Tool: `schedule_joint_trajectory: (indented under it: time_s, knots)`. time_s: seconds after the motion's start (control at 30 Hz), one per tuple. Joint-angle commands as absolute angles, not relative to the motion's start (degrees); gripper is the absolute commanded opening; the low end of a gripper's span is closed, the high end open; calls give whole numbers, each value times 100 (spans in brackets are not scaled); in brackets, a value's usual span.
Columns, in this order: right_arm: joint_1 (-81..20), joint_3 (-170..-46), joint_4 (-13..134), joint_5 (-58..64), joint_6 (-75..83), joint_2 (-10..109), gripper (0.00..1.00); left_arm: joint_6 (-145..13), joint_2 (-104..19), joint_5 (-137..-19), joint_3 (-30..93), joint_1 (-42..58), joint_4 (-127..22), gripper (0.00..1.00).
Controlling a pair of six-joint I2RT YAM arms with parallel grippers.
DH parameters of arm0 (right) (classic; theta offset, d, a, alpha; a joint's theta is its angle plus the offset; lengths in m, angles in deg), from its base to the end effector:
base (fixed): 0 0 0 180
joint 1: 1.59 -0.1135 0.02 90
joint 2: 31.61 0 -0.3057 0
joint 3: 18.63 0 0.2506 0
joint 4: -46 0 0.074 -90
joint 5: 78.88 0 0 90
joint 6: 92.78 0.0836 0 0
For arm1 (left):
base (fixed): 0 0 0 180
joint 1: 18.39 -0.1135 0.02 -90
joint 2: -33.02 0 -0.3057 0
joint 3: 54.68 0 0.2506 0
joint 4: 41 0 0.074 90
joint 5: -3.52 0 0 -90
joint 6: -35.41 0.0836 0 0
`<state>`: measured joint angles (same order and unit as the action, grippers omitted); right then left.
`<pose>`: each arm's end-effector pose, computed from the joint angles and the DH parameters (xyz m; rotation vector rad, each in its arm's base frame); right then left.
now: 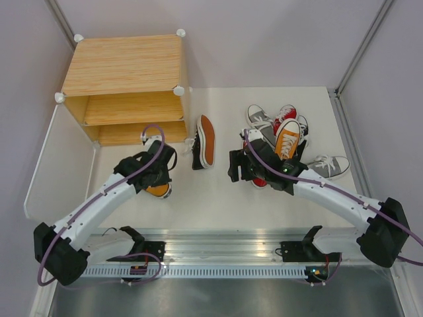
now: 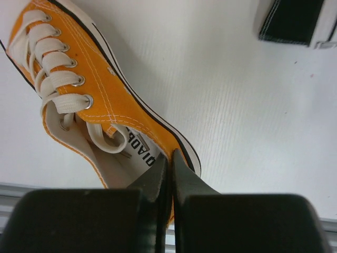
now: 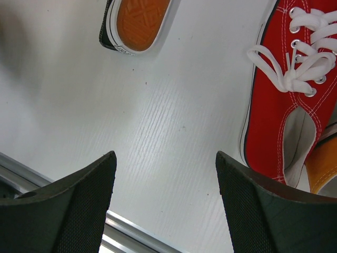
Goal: Place and organize the shoes in the shoe cabinet
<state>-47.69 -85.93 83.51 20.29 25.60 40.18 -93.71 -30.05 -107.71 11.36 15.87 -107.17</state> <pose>0.2111 0.2002 0.2795 -0.2778 2.3247 0.4810 0.1826 -0.0877 0.2634 -0.2220 2.5440 0.0203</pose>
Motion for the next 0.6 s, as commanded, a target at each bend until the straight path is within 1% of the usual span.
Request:
schedule_joint_trajectory:
  time_s: [0.0, 0.2, 0.3, 0.43, 0.57]
  knots:
    - [-4764, -9013, 8507, 2237, 2368, 3923, 80, -8396, -2789, -11556, 1998, 1606, -10943, 2]
    - [-4755, -9207, 8683, 2307, 2245, 3914, 80, -7623, -2903, -11618, 2904, 1606, -11110, 2]
    - [-4755, -9260, 8728, 2334, 2200, 3914, 80, -7218, -3078, -11863, 3291, 1597, -11093, 2]
    - [-4764, -9356, 8815, 2273, 2087, 3985, 80, -6359, -3377, -12137, 3669, 1492, -10742, 2]
    - [-4764, -9550, 8965, 2229, 1981, 4090, 80, -5523, -3580, -11769, 3731, 1132, -9839, 2]
